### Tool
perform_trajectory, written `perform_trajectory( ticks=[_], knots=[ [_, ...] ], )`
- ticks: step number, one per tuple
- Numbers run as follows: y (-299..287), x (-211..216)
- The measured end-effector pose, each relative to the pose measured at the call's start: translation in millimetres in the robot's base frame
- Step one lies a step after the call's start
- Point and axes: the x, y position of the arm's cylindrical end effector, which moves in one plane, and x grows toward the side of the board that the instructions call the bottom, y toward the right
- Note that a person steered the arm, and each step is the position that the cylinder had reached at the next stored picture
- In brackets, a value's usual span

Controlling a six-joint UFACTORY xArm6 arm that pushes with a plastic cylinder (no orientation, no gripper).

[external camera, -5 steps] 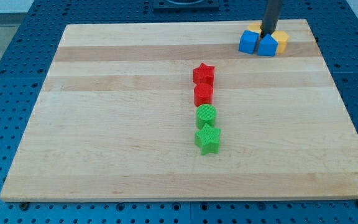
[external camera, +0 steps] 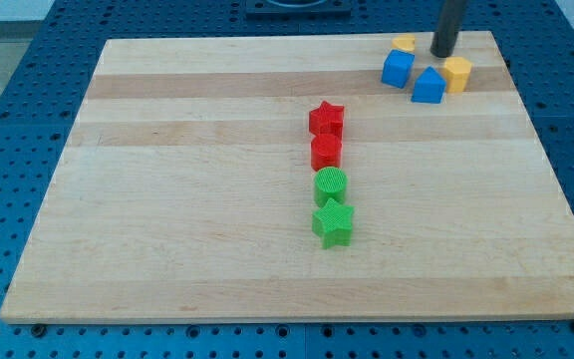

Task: Slide the yellow hexagon towards the bottom center

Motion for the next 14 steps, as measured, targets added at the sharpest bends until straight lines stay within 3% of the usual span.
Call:
perform_trajectory(
  ticks=[5, 8, 11, 14],
  knots=[
    [11.4, 98.8],
    [-19.0, 161.0],
    [-67.0, 169.3],
    [-71.3, 219.9]
  ],
)
